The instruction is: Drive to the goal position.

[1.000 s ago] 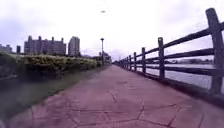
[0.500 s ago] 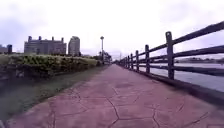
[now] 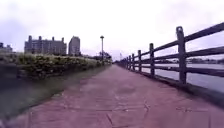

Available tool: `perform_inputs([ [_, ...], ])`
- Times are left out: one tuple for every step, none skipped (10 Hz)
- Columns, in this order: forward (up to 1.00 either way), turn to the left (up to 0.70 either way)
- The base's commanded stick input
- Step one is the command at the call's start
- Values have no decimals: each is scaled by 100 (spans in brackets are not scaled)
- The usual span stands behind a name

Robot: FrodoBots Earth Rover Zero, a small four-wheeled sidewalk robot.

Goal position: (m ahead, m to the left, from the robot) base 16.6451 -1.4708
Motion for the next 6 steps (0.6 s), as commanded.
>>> perform_inputs([
  [100,0],
  [100,0],
  [100,0],
  [100,0],
  [100,0],
  [100,0],
])
